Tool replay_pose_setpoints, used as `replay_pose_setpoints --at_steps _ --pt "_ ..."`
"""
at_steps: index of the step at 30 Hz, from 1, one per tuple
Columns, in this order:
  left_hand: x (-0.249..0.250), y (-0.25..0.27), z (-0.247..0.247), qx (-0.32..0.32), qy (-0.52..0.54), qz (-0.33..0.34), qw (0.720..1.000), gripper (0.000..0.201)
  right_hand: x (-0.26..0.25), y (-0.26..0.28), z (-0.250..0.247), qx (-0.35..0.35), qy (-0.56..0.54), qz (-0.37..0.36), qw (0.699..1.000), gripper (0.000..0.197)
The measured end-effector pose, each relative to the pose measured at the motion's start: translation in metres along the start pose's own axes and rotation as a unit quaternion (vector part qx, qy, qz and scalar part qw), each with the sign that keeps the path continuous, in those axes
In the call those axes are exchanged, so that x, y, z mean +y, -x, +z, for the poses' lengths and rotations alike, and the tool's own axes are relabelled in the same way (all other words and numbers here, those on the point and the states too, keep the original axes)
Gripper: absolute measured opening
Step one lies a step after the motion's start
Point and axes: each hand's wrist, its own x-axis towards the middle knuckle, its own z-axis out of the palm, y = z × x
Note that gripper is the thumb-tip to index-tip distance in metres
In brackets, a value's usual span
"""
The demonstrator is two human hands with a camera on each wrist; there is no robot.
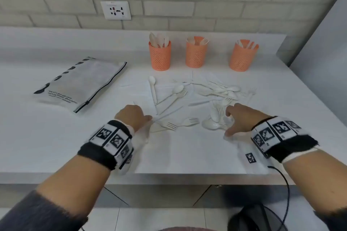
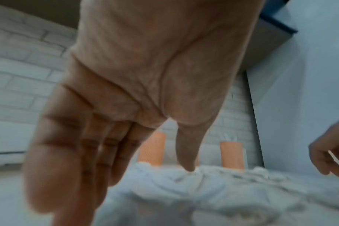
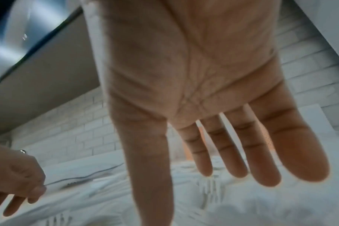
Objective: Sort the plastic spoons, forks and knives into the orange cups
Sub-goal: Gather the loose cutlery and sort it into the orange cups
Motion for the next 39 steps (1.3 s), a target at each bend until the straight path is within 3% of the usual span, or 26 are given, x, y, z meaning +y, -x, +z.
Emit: replay_pose_setpoints --at_steps 3,7,13,19,23,25,27,29,32,36,39 --pt "0.012 -0.006 0.005 -0.016 0.020 0.006 1.000 0.037 -0.003 -0.012 0.007 -0.038 0.029 -0.004 0.999 0.054" --pt "0.026 -0.010 0.003 -0.019 0.034 0.019 0.999 0.025 -0.013 -0.026 0.015 0.003 0.026 -0.035 0.999 0.031" --pt "0.035 -0.010 -0.004 -0.050 -0.009 0.061 0.997 0.030 -0.027 -0.036 0.007 -0.007 0.064 -0.064 0.996 0.021" --pt "0.035 -0.014 -0.008 -0.072 -0.007 0.070 0.995 0.032 -0.039 -0.037 -0.009 0.060 0.041 -0.114 0.991 0.019" --pt "0.029 -0.020 -0.015 -0.080 0.066 0.060 0.993 0.026 -0.051 -0.036 -0.025 0.100 -0.004 -0.114 0.988 0.016" --pt "0.029 -0.023 -0.025 -0.070 0.100 0.047 0.991 0.020 -0.056 -0.034 -0.037 0.155 -0.055 -0.127 0.978 0.013" --pt "0.030 -0.027 -0.033 -0.044 0.163 0.047 0.984 0.021 -0.062 -0.031 -0.050 0.216 -0.150 -0.126 0.957 0.016" --pt "0.032 -0.028 -0.037 -0.002 0.243 0.101 0.965 0.026 -0.073 -0.031 -0.058 0.248 -0.262 -0.125 0.924 0.017" --pt "0.041 -0.025 -0.039 0.049 0.336 0.171 0.925 0.027 -0.093 -0.032 -0.061 0.205 -0.438 -0.142 0.864 0.016" --pt "0.055 -0.012 -0.042 -0.022 0.523 0.220 0.823 0.029 -0.115 -0.036 -0.056 0.170 -0.593 -0.156 0.771 0.014" --pt "0.055 -0.011 -0.041 -0.030 0.549 0.255 0.795 0.029 -0.125 -0.039 -0.052 0.187 -0.622 -0.148 0.746 0.015"
